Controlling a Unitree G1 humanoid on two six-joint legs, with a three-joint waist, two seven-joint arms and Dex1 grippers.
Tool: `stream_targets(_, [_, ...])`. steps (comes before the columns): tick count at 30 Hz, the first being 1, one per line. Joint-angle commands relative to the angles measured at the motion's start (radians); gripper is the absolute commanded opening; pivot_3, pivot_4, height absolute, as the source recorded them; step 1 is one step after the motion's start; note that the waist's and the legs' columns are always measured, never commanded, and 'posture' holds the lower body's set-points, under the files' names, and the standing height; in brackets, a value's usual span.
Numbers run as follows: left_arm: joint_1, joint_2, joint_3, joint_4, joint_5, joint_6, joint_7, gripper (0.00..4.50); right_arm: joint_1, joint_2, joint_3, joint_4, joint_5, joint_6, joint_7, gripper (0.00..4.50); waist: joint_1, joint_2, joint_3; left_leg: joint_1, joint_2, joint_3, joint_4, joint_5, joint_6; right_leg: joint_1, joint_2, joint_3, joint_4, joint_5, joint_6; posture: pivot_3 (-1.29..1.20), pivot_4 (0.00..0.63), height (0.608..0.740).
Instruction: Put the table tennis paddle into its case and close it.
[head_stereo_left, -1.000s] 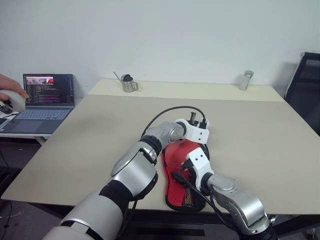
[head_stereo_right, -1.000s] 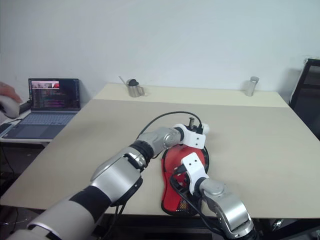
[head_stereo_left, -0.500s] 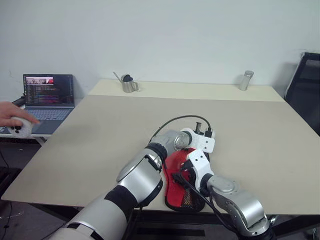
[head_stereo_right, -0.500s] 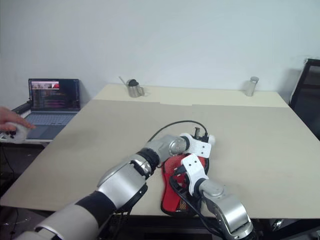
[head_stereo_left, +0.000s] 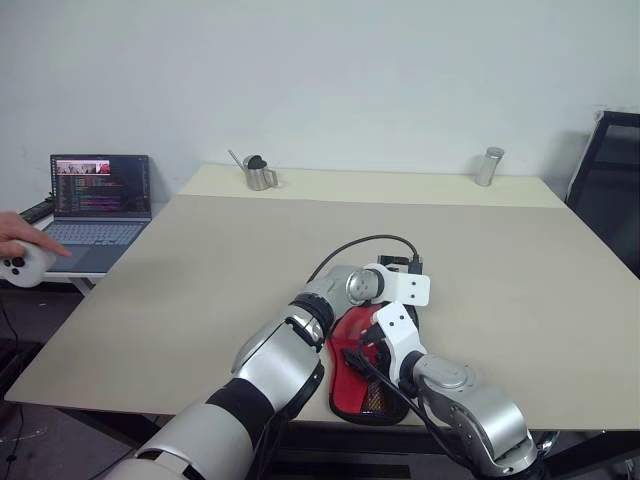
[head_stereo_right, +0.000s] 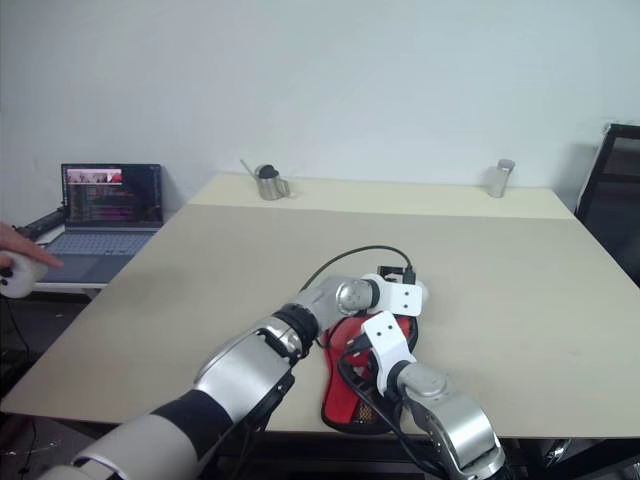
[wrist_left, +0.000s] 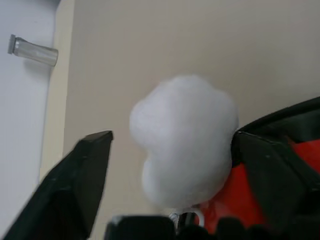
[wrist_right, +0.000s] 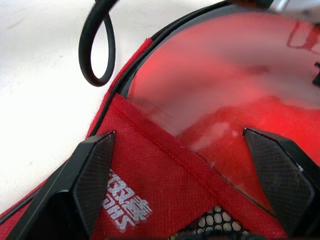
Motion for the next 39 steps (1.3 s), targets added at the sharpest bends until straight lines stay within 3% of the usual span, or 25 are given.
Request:
stream_targets(1, [-0.037,0.006,0.032,-0.039,-0.043,-0.049,-0.033,4.48,0.033,-0.009,0.042,0.125,0.024,0.1,0.031,4.5,-0.001,0.0,0.0,0.0,0.0,0.0,0.0,0.0,0.0,0.0,0.0,0.0,0.0,0.0,0.0,0.0,0.15,0.74])
stream_targets(10, [-0.038,0.141,0.117,-0.071,-0.156,-0.183,-0.159,4.48,-0.035,-0.003,0.027,0.194,0.016,0.068,0.056,4.5,-0.028,0.0,0.0,0.003,0.002,0.001,0.0,0.0,0.0,0.0,0.002,0.001,0.001,0.0,0.0,0.0,0.15,0.74])
stream_targets(17, [0.012,0.325,0.288,-0.128,-0.364,-0.199,-0.351,4.48,-0.07,-0.005,-0.011,0.229,0.022,0.04,0.08,4.5,-0.033,0.001,0.0,0.005,0.003,0.002,0.0,0.0,0.0,0.002,0.002,0.002,0.002,0.0,0.0,0.0,0.15,0.74])
stream_targets(23, [0.168,0.455,0.44,-0.292,-0.575,-0.147,-0.511,4.48,-0.086,-0.049,-0.029,0.15,0.05,0.059,0.132,4.5,-0.03,0.001,0.001,0.007,0.003,0.002,0.0,0.0,0.0,0.004,0.001,0.002,0.001,0.002,-0.004,0.0,0.15,0.74])
stream_targets(28, [0.476,0.526,0.509,-0.708,-0.758,0.097,-0.591,4.48,-0.122,-0.113,-0.05,0.086,0.084,0.066,0.185,4.5,-0.029,0.002,0.002,0.002,0.003,0.001,-0.002,0.0,0.0,-0.001,0.0,0.002,0.001,0.003,-0.006,0.0,0.15,0.74])
stream_targets(32, [0.737,0.536,0.551,-1.107,-0.889,0.378,-0.54,4.48,-0.159,-0.16,-0.046,0.003,0.147,0.076,0.262,4.5,-0.027,0.004,0.003,-0.004,0.003,0.0,-0.001,0.0,0.0,-0.006,-0.001,0.002,0.001,0.003,-0.006,0.0,0.15,0.74])
stream_targets(36, [0.903,0.513,0.533,-1.382,-0.928,0.516,-0.459,4.48,-0.187,-0.247,-0.062,-0.091,0.215,0.098,0.347,4.5,-0.02,0.005,0.008,-0.006,0.003,0.0,-0.001,0.0,0.0,-0.008,-0.002,0.002,0.001,0.003,-0.007,0.0,0.15,0.74])
stream_targets(39, [0.954,0.501,0.515,-1.479,-0.942,0.594,-0.42,4.48,-0.214,-0.311,-0.113,-0.122,0.254,0.112,0.384,4.5,-0.021,0.01,0.011,-0.006,0.003,0.0,-0.001,0.0,0.0,-0.008,-0.002,0.002,0.0,0.003,-0.007,0.0,0.15,0.74])
